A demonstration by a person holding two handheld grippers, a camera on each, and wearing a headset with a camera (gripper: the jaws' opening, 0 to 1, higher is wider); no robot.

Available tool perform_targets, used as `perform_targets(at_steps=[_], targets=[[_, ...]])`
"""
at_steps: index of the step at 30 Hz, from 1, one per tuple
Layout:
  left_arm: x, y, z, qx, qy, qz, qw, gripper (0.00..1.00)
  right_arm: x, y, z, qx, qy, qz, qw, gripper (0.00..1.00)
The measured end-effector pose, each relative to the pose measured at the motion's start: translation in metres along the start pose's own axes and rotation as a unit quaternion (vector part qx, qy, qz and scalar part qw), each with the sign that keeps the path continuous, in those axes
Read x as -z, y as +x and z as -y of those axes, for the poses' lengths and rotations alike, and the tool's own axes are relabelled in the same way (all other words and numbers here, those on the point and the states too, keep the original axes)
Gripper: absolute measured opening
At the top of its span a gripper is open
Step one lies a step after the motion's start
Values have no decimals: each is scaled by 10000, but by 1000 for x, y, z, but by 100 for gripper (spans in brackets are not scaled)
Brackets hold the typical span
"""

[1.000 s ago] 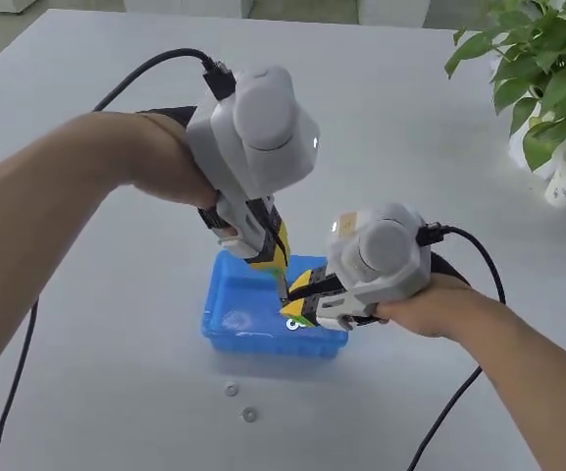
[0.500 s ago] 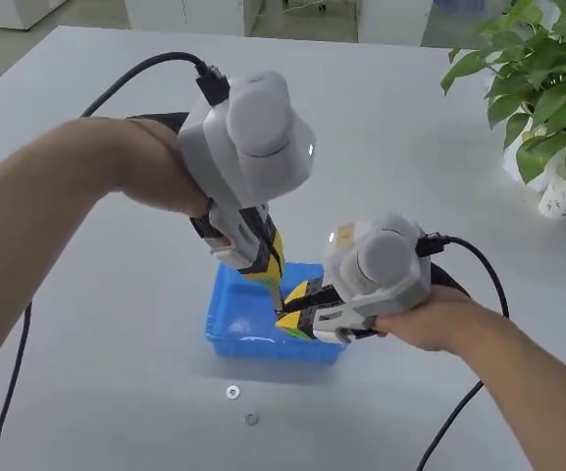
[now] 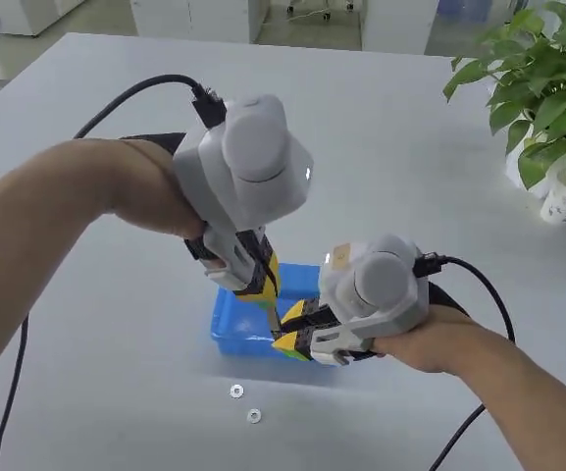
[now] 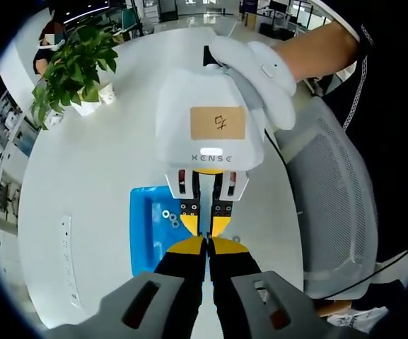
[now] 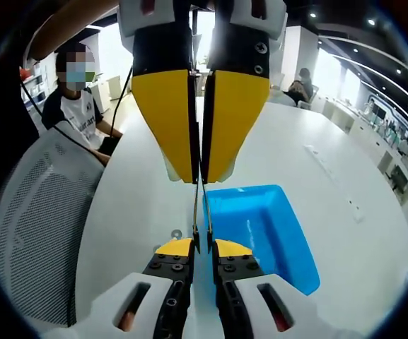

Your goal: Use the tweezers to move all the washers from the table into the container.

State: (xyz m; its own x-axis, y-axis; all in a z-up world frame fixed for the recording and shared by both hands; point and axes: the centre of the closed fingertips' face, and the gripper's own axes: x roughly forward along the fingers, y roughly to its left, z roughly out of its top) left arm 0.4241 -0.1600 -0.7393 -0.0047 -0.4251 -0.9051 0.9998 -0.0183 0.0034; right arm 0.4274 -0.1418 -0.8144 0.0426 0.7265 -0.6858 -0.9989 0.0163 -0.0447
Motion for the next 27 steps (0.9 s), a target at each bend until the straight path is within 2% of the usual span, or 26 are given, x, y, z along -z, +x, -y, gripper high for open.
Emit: perform_targets(at_steps=[15,27], targets=[[12,9,21,88,-146,-22,9999,5,3,14,-26,-194,26,66,9998,12],[17,18,35,114,-142,-7,9998,5,10,22,-41,-252,54,91,9996,12]])
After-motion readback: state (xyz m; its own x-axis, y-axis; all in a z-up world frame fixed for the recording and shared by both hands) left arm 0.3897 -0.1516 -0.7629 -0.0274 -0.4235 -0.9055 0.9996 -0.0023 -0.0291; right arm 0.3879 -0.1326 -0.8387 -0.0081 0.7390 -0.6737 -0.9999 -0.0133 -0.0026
